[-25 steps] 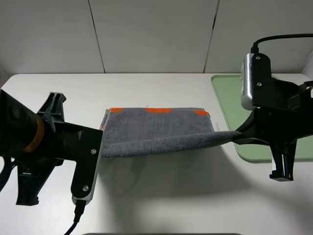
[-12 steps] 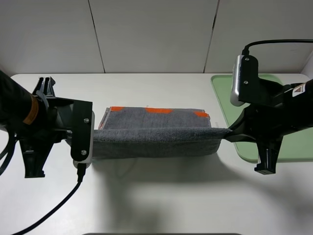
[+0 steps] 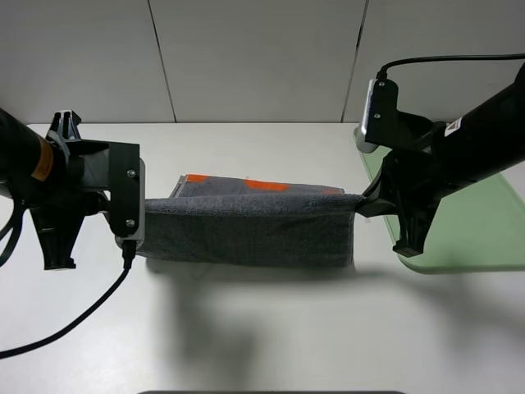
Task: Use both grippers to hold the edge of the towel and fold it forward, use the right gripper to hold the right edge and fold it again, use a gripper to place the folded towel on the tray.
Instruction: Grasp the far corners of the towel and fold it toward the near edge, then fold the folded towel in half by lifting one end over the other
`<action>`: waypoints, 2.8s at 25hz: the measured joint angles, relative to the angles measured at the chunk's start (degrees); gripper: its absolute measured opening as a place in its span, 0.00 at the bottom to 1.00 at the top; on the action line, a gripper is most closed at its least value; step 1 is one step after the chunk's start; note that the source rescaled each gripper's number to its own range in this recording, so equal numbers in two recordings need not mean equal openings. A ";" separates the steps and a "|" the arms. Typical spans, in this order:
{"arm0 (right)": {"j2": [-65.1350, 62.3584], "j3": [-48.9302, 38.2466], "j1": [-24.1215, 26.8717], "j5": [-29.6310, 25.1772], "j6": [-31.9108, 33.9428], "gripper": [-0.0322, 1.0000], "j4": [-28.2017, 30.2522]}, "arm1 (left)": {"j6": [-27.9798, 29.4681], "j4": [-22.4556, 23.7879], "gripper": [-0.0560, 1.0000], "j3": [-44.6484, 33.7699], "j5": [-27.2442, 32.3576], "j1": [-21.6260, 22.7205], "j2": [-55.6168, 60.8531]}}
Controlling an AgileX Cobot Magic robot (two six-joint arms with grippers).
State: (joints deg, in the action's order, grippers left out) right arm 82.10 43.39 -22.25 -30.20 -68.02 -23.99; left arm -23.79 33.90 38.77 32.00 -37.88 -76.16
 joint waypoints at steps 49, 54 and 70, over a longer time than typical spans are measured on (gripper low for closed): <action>8.14 2.95 0.17 14.62 -0.05 0.03 1.36 | -1.68 1.35 0.05 18.75 -2.47 4.46 -23.94; 8.14 2.95 0.17 14.89 -0.05 0.26 1.36 | -1.68 1.75 0.19 18.75 -2.59 4.46 -23.94; 8.14 2.95 0.17 20.15 2.56 1.00 1.20 | -1.68 1.82 0.97 18.75 -4.51 4.46 -23.94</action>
State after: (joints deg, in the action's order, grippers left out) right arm 90.23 46.34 -22.08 -10.05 -65.46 -22.79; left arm -25.47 35.72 57.51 27.49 -33.43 -100.10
